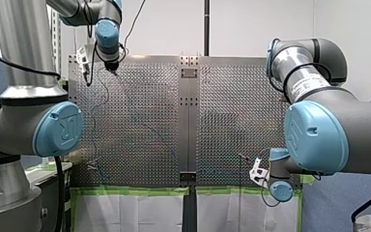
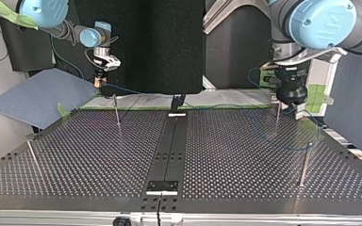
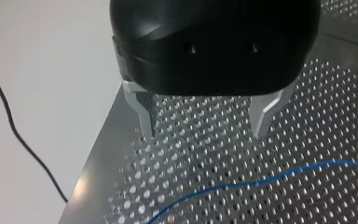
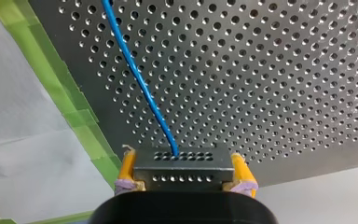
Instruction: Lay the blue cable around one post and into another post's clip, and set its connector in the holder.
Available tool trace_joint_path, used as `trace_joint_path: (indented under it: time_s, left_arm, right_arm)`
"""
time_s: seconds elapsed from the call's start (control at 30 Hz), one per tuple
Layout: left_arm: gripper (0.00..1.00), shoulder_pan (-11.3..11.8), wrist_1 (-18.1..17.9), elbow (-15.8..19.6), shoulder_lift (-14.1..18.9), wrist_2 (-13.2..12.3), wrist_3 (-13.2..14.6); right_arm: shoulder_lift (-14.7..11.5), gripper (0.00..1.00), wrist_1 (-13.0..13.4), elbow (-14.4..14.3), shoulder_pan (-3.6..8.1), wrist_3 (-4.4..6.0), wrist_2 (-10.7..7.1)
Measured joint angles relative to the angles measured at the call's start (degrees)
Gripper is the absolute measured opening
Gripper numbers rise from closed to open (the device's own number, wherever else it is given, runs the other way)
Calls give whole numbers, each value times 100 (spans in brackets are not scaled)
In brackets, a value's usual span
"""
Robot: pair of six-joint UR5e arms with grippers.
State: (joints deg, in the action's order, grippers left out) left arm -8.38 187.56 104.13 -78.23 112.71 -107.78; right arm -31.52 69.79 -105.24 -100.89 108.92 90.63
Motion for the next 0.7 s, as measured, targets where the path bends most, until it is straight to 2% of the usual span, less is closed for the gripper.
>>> trace_joint_path:
  time_s: [0.2,0.4,0.5,0.7]
  left_arm:
    - [100,15,-263,-38,-4,-285,31]
    - [100,20,-119,-235,-3,-495,68]
    - [100,27,21,-294,-3,-457,82]
    - [100,49,319,-315,-4,-201,140]
  right_arm:
    - [0,0,-11,18,-8,0,3]
    - [0,0,-25,28,-18,0,8]
    - [0,0,-30,28,-22,0,8]
    - [0,0,-47,26,-31,0,8]
